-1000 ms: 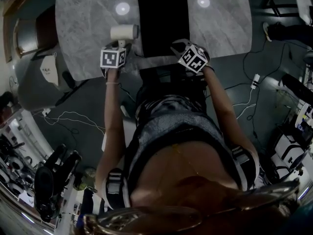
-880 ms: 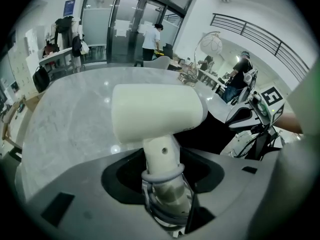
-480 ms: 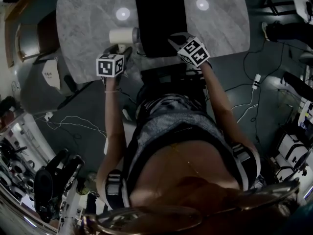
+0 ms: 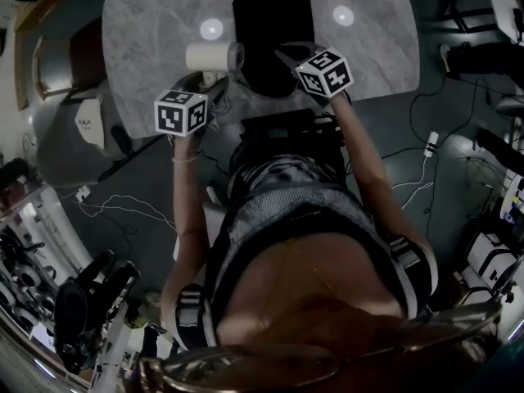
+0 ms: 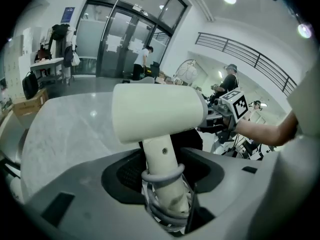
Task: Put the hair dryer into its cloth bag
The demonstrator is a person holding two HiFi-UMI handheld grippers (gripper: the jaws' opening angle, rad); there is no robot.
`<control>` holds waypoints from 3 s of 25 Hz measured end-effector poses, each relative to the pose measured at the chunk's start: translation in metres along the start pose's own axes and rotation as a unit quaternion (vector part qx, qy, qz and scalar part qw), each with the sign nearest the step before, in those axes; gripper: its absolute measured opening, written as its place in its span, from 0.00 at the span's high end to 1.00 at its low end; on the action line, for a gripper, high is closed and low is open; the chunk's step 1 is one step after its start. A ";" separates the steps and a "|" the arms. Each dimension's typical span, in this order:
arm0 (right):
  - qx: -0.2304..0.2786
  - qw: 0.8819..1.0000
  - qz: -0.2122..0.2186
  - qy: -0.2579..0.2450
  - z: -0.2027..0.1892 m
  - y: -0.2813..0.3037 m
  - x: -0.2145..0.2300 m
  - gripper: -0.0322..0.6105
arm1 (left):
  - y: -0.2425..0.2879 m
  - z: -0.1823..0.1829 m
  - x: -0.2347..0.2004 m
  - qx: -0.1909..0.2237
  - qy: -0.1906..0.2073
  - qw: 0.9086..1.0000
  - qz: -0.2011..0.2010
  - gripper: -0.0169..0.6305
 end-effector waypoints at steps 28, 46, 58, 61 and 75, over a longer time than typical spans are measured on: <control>0.050 0.994 0.096 0.029 0.045 0.013 0.001 0.84 | 0.030 0.009 0.120 -0.089 0.000 0.929 -0.359 0.64; 0.040 0.986 0.164 0.009 0.031 -0.006 -0.005 0.84 | 0.069 -0.031 0.095 -0.140 -0.108 0.891 -0.417 0.65; -0.010 0.985 0.165 -0.047 0.016 -0.006 -0.021 0.84 | 0.088 -0.058 0.047 -0.159 -0.147 0.942 -0.255 0.65; -0.017 0.984 0.169 -0.059 0.011 -0.005 -0.030 0.84 | 0.093 -0.057 0.041 -0.150 -0.157 0.954 -0.208 0.65; -0.075 0.973 0.185 -0.111 -0.011 0.011 -0.053 0.84 | 0.122 -0.044 0.012 -0.078 -0.173 0.981 -0.045 0.64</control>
Point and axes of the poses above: the fingertips, and each gripper's own axes: y forward along the fingers, x to its right, z out of its top, the point moved 2 cm from there along -y, backward along the fingers, and after that the axes turned 6 degrees about x, right-handed, at the moved point
